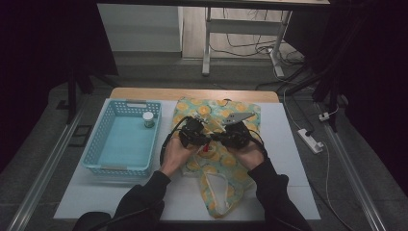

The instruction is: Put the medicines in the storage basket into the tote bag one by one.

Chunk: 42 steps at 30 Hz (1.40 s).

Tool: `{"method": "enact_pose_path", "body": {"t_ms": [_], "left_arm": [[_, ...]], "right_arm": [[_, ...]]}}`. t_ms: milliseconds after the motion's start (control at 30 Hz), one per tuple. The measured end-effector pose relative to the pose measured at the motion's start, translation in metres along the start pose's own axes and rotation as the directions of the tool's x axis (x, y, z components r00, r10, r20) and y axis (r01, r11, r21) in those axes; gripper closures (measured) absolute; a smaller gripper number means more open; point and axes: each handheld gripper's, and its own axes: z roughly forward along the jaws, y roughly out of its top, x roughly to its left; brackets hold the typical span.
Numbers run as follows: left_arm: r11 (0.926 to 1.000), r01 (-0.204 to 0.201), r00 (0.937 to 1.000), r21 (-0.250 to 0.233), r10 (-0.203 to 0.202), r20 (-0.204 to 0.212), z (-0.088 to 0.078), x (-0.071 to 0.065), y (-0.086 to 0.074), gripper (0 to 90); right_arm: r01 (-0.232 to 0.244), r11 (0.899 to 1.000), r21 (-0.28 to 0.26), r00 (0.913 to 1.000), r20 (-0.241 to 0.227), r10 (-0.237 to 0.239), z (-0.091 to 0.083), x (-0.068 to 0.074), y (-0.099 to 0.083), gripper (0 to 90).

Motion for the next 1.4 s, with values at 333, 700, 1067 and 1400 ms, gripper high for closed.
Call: {"method": "enact_pose_path", "body": {"t_ms": [333,700,1067,1400], "left_arm": [[0.9994,0.012,0.9999,-0.032,-0.011,0.012,0.004,0.004,0.001,63.7],[0.999,-0.044,0.999,-0.001,0.044,0.001,-0.009,-0.004,-0.004,45.9],[0.9985,-0.053,0.9973,-0.013,0.053,0.049,-0.027,-0.005,-0.015,27.0],[0.9996,-0.013,0.9962,-0.023,0.015,0.086,-0.053,0.0,-0.026,14.4]], "right_arm": [[-0.003,1.0,0.002,1.0,0.002,0.003,0.001,-0.001,-0.001,90.0],[-0.004,1.0,-0.004,1.0,0.001,0.005,-0.001,-0.001,0.0,90.0],[-0.002,1.0,-0.002,1.0,-0.001,0.002,-0.001,-0.001,0.0,90.0],[-0.004,1.0,0.0,1.0,-0.003,0.004,0.0,0.0,-0.001,90.0]]}}
